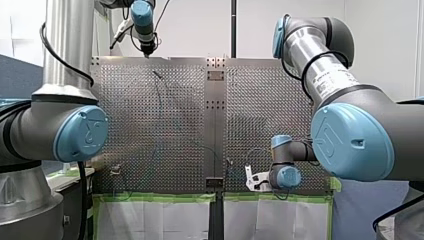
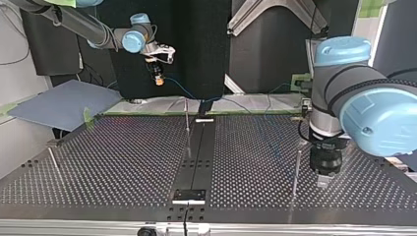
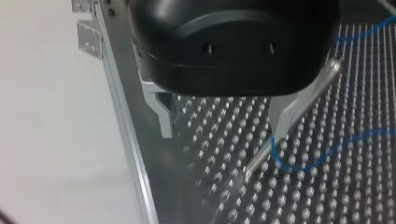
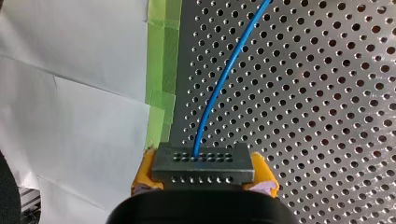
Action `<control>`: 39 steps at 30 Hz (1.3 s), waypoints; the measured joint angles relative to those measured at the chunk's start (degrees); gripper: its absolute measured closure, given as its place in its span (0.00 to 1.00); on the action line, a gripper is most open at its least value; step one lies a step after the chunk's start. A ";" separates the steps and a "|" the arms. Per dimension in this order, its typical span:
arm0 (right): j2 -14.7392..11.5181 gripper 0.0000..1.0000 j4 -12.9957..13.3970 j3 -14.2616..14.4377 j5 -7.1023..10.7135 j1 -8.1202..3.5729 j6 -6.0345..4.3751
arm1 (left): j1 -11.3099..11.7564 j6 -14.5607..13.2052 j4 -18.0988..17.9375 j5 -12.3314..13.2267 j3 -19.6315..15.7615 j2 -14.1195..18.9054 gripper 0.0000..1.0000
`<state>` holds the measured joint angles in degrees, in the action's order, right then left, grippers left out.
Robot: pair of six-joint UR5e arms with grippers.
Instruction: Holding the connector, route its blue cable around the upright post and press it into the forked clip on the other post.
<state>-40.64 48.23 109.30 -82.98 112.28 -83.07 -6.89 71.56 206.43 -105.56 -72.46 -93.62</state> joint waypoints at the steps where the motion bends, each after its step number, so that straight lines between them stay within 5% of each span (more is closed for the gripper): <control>1: 0.00 1.00 -0.01 0.00 0.00 0.00 0.00 | 0.00 0.66 0.68 0.66 -0.19 -0.04 0.00; 19: 0.00 1.00 0.18 0.00 0.00 -0.09 0.00 | 0.49 9.53 8.81 7.95 -1.88 -1.20 0.00; 26: -0.01 1.00 -0.08 0.00 0.00 -0.36 0.00 | 0.61 12.93 9.17 7.35 -1.87 -1.28 0.00; 39: -0.01 1.00 -0.28 -0.01 0.00 -0.25 0.00 | 0.76 19.53 9.26 2.51 -2.49 -1.30 0.00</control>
<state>-40.65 47.95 109.29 -82.98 112.03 -83.07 -6.13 91.09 215.69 -103.04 -74.95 -94.91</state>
